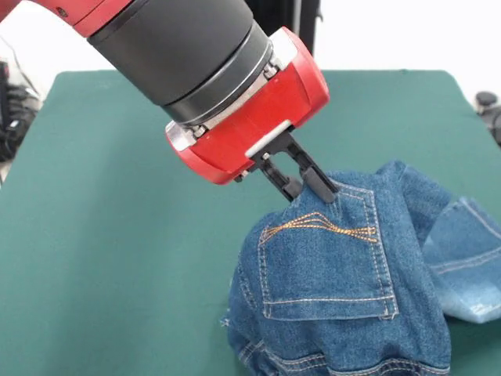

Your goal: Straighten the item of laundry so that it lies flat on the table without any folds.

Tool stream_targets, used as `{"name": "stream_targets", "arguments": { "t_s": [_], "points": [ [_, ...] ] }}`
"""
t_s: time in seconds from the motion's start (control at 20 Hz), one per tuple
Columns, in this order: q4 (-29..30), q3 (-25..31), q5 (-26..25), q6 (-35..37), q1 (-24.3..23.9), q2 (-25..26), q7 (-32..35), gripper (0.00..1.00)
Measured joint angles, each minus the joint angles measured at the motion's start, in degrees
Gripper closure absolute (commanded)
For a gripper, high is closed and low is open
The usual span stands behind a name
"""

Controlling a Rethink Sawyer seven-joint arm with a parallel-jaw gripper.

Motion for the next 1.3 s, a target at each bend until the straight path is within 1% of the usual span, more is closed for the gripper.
{"name": "stream_targets", "arguments": {
  "t_s": [0.4,0.6,1.0,1.3],
  "points": [
    [3.3,-2.3,0.4,-1.3,-1.7,-2.8,0.0,1.0],
    [4.9,-3.4,1.2,-1.5,-3.6,-4.6,0.0,1.0],
    [5.1,-5.7,2.5,-1.6,-5.4,-6.8,0.0,1.0],
    [5.3,-7.0,3.1,-1.7,-6.1,-6.9,0.0,1.0]
  ]
}}
